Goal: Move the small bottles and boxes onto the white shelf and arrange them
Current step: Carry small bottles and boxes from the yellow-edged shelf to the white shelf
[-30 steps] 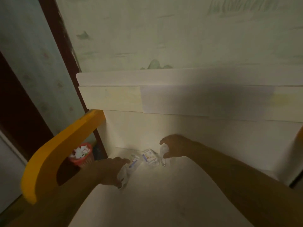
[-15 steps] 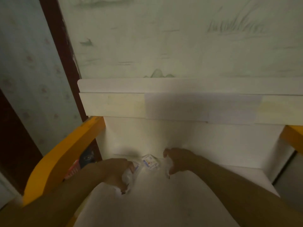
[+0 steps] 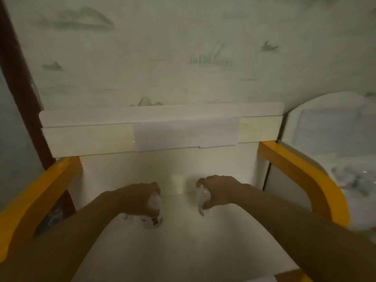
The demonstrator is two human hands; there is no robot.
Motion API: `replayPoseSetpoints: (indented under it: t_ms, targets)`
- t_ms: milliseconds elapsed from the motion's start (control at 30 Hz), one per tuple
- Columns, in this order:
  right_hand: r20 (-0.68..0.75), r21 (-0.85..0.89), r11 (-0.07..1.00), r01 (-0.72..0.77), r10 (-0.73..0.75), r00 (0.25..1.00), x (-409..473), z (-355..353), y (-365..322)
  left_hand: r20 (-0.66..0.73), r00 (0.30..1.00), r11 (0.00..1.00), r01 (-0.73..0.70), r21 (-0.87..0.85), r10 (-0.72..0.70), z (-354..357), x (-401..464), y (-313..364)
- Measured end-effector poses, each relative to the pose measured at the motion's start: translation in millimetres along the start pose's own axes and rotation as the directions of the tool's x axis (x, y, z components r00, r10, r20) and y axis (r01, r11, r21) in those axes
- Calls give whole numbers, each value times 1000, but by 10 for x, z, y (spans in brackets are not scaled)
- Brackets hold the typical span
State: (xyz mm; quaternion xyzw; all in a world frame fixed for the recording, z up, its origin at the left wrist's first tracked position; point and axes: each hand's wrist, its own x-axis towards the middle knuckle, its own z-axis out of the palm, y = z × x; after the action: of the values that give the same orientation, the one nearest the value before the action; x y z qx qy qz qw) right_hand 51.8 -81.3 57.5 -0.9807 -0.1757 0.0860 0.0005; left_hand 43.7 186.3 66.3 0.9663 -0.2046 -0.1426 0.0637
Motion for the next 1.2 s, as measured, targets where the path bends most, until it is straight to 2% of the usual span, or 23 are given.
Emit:
replayPoseSetpoints:
  t_ms: [200,300,500,600,733,1000,1200]
  targets:
    - [-72,10,982,-191,191,979,-811,-369,656,-68,965,961,-241,135,252,-249,386,830]
    - [-110,48,967,-250,254,961,-1195,-481,974,-98,938,935,-314,166,333,-351,544,1277]
    - [-219,89,950,-299,311,925,-1871,-635,1585,-154,889,890,-391,234,431,-724,715,2224]
    - [-298,182,947,-266,311,903,-2264,-755,1878,-190,870,882,-409,235,455,-941,812,2730]
    - [-385,161,961,-227,272,882,-2764,-940,2314,-225,833,852,-440,284,505,-1166,838,3534]
    - [-332,146,939,-310,342,879,-3548,-755,3351,-234,822,836,-432,338,520,-1031,971,4719]
    - [-250,223,909,-352,402,881,-3806,-347,4014,-144,843,820,-441,365,518,-655,1343,5187]
